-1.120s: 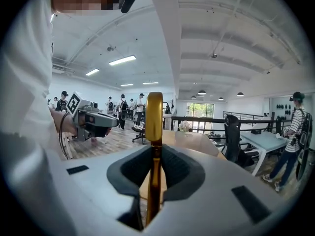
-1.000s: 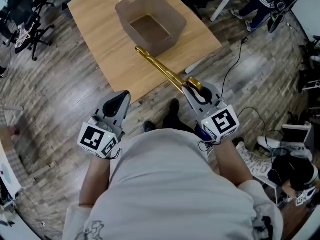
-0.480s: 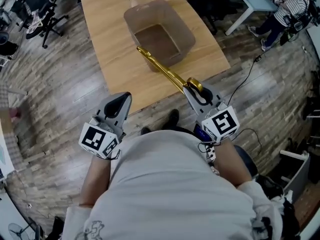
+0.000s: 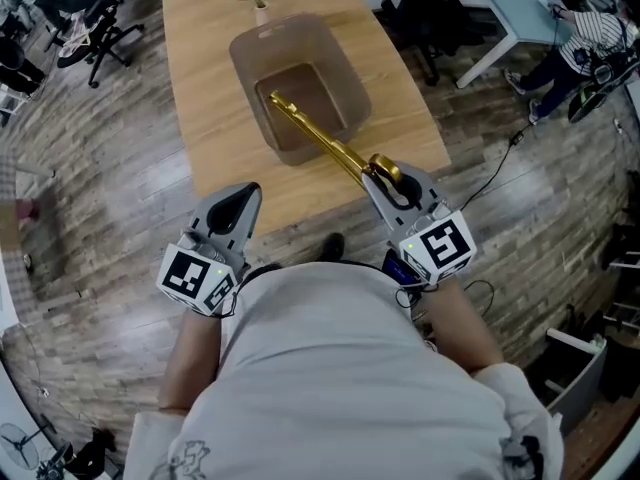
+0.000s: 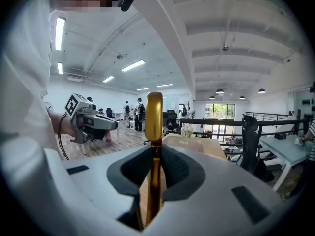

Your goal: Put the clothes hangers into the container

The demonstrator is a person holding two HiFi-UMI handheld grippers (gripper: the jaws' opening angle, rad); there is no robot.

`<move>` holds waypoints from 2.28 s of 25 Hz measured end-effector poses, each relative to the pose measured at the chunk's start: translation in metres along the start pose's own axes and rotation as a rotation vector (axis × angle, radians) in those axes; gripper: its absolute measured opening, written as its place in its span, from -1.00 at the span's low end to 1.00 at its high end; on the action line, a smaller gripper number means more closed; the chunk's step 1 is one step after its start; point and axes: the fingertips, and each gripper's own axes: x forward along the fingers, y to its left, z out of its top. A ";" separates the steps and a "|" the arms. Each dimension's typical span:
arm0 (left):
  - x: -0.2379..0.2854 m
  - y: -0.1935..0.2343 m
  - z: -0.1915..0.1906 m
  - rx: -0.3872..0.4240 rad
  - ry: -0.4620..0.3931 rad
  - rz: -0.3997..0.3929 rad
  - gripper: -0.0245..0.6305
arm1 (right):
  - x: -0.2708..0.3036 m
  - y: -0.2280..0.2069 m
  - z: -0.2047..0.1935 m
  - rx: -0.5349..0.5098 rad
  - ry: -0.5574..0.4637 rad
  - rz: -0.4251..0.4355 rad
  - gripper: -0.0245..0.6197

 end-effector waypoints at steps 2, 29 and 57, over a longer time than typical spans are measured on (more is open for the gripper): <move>0.009 -0.001 -0.001 -0.003 0.002 0.010 -0.91 | 0.002 -0.009 -0.002 0.001 0.010 0.018 -0.72; 0.061 0.118 -0.005 -0.072 0.049 -0.006 -0.91 | 0.165 -0.067 -0.002 0.019 0.247 0.091 -0.72; 0.073 0.209 -0.043 -0.190 0.104 -0.021 -0.91 | 0.326 -0.110 -0.094 0.184 0.588 0.118 -0.71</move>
